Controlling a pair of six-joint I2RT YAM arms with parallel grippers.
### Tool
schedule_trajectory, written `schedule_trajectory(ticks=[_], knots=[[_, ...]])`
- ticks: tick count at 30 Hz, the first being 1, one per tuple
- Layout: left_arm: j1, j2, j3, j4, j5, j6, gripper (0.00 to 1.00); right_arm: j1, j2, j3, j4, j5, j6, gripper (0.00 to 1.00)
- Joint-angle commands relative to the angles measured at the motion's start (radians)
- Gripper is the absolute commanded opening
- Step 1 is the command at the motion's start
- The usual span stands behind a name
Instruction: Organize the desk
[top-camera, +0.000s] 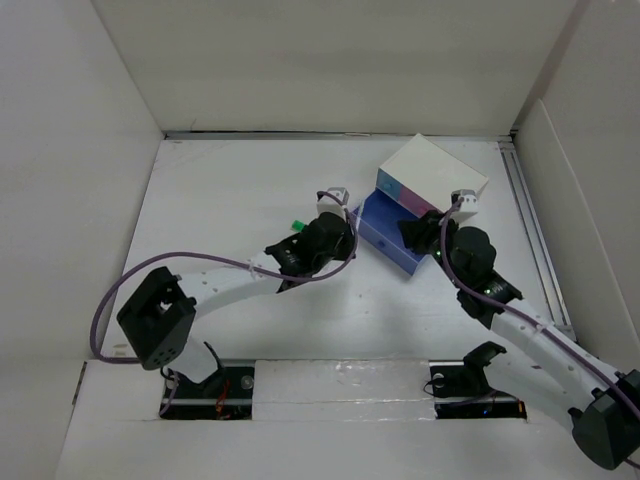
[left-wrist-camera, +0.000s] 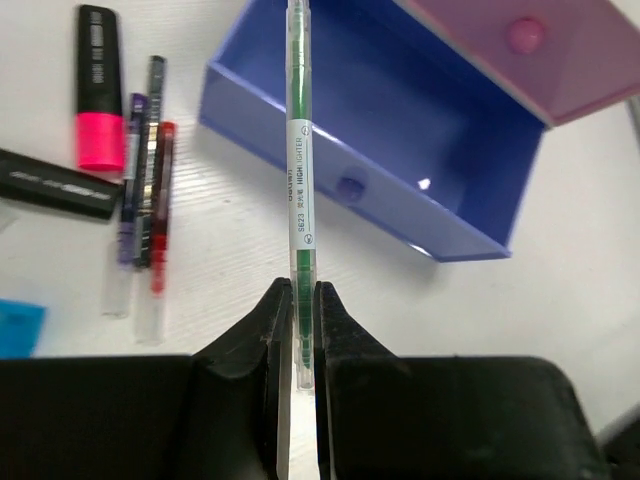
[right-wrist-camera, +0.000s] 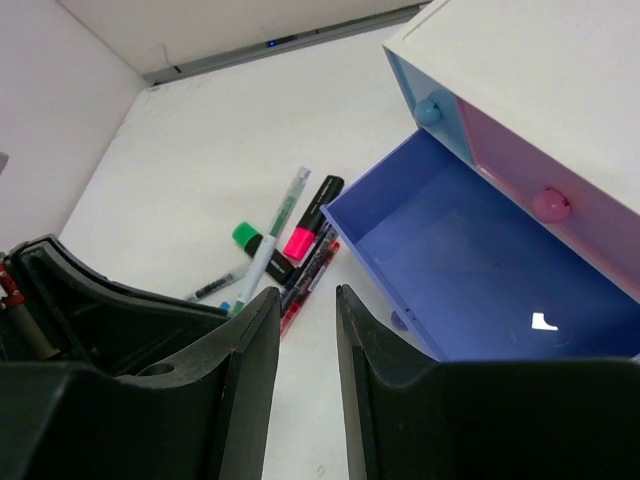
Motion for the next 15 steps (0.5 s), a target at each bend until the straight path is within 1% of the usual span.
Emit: schedule_trajectory(ticks=[1, 3, 5, 8, 12, 15], knots=[[-0.004, 0.052, 0.072, 0.097, 0.119, -0.032, 0.00, 0.007, -0.032, 0.040, 0.027, 0.048, -0.013, 0.35], [-0.004, 0.096, 0.120, 0.133, 0.172, -0.064, 0.00, 0.007, -0.043, 0.042, 0.010, 0.060, -0.015, 0.35], [-0.004, 0.162, 0.170, 0.150, 0.191, -0.107, 0.00, 0.007, -0.053, 0.037, 0.010, 0.066, -0.016, 0.35], [-0.004, 0.230, 0.203, 0.209, 0.214, -0.159, 0.00, 0.007, -0.060, 0.037, 0.008, 0.066, -0.013, 0.35], [-0.004, 0.297, 0.230, 0.275, 0.248, -0.270, 0.00, 0.007, -0.063, 0.039, 0.003, 0.063, -0.013, 0.35], [-0.004, 0.317, 0.218, 0.323, 0.246, -0.313, 0.00, 0.007, -0.069, 0.039, 0.002, 0.063, -0.013, 0.35]])
